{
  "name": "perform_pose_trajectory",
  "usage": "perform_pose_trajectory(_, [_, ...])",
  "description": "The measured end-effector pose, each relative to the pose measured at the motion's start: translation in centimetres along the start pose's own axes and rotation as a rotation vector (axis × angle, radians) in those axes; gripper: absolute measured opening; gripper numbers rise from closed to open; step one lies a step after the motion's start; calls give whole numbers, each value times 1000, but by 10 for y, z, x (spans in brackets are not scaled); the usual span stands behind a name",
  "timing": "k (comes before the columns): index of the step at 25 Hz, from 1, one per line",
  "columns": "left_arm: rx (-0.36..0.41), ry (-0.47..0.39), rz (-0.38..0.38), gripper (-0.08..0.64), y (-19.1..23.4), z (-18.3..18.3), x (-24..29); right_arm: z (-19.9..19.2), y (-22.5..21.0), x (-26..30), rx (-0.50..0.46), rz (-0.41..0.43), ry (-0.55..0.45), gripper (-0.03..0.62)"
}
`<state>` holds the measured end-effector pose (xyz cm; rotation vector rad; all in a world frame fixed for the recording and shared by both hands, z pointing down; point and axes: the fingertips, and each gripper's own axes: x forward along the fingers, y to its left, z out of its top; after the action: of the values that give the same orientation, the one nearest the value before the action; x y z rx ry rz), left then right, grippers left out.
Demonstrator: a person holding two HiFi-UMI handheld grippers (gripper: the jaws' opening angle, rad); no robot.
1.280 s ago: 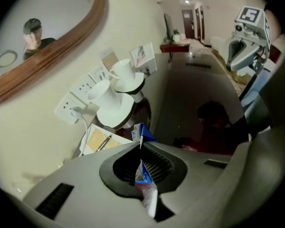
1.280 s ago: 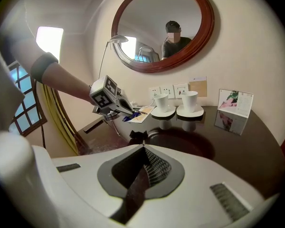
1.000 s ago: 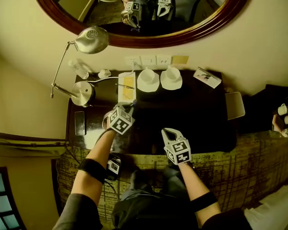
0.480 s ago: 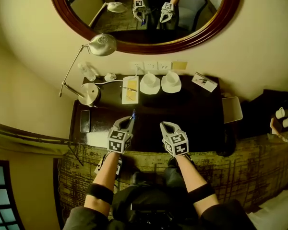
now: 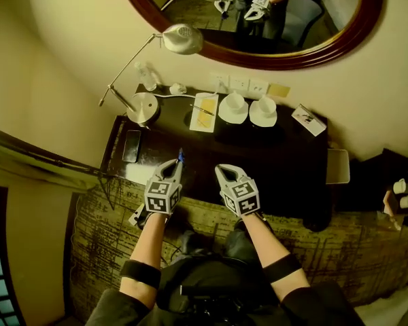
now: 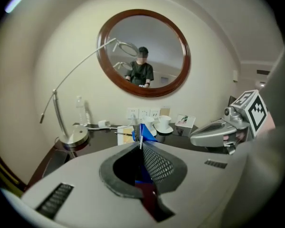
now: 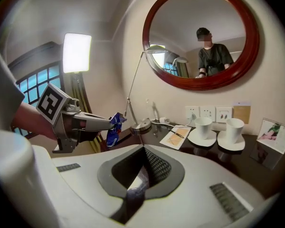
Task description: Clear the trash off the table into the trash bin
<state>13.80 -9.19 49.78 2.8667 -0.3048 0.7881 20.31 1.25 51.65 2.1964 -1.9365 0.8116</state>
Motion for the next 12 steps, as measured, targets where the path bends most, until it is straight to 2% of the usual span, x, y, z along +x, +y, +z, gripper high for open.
perform_pose_trajectory(4, [-45,-7,122,3,56,-23,-45,5,61,42,-68,120,34,3])
perform_pose_trajectory(8, [-153,6,291,2,110,-61,-110,13,141,84,-168,300,75,3])
perform_pose_trajectory(12, [-255,4,444,3,151,-99,-178,1,223,115,-242,471,134,3])
